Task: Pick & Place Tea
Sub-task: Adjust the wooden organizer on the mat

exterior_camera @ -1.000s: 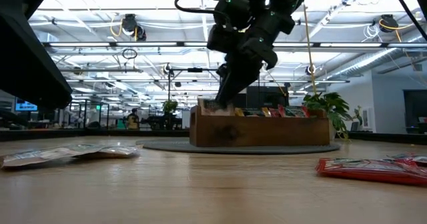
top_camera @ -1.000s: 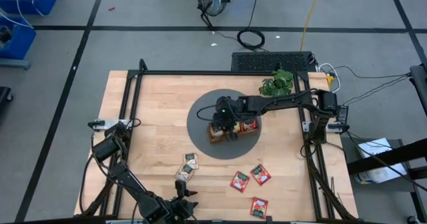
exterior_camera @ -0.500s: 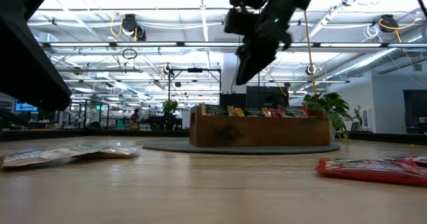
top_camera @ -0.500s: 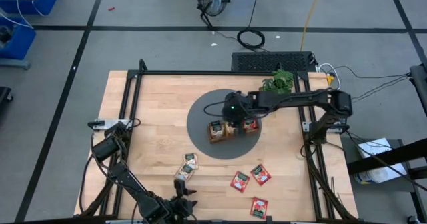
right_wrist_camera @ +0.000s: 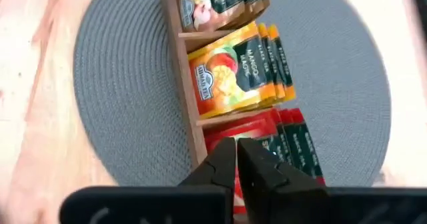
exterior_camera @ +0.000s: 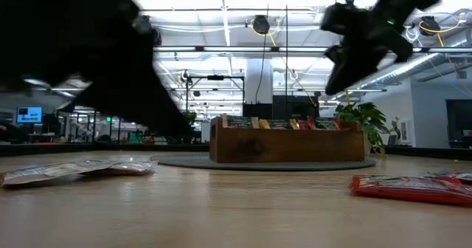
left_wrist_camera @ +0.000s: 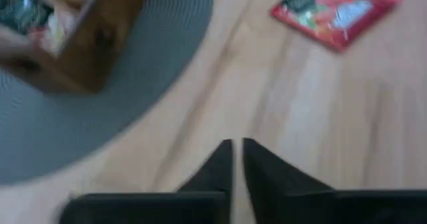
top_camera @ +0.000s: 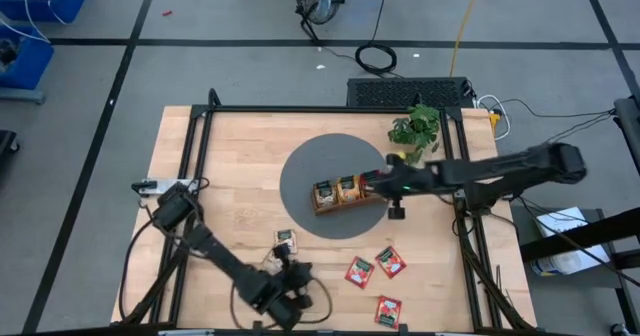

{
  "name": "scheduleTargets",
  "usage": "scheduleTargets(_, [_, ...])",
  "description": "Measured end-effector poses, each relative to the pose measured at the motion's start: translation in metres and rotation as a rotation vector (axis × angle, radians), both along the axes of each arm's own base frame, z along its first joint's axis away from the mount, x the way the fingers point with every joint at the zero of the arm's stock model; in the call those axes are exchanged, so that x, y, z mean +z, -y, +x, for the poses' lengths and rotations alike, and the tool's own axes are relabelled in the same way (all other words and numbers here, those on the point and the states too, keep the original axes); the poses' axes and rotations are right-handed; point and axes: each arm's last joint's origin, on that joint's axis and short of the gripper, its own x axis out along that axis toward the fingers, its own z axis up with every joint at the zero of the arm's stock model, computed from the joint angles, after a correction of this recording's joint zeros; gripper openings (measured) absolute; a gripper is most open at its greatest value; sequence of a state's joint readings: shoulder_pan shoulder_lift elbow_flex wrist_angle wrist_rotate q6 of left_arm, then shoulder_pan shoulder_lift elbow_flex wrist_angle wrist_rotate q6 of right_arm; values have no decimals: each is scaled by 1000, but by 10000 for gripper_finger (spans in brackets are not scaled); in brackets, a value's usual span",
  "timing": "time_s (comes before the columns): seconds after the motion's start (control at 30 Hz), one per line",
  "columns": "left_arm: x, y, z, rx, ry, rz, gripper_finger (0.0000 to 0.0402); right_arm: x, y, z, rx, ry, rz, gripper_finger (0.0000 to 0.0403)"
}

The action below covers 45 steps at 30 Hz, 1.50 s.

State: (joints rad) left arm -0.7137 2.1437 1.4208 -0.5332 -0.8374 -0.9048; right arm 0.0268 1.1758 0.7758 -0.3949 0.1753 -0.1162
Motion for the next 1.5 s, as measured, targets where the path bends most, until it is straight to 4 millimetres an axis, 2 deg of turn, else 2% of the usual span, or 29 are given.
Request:
scheduleTargets(0.07, [7, -10, 13, -3, -20, 25, 10, -7, 1, -16, -36, 106, -19, 11])
scheduleTargets(0.2, [35, -34, 29, 29, -68, 54, 9, -16, 9, -41, -170, 340, -78, 5])
scheduleTargets(0.33, [60, -56, 19, 128, -127, 71, 6, -22, 10, -57, -198, 504, -23, 2])
scheduleTargets(0.5, [77, -82, 3, 350, -94, 111, 7, -46, 10, -70, -262, 510, 82, 1])
scheduleTargets(0.63, [75, -101, 8, 428, -78, 136, 6, -61, 10, -76, -324, 486, 116, 1])
scheduleTargets(0.77, [60, -111, 13, 428, -101, 108, 5, -70, 10, -81, -362, 444, 91, 1])
scheduleTargets(0.97, [49, -112, 9, 401, -146, 111, 9, -71, 13, -84, -478, 442, -7, 0])
scheduleTargets(1.1, [47, -125, 15, 417, -194, 75, 4, -72, 14, -85, -524, 426, -32, 0])
scheduleTargets(1.33, [32, -154, 23, 446, -250, 3, 4, -83, 12, -91, -519, 320, 94, 0])
scheduleTargets(1.5, [26, -164, 23, 471, -267, -12, 14, -90, 11, -94, -525, 303, 109, 0])
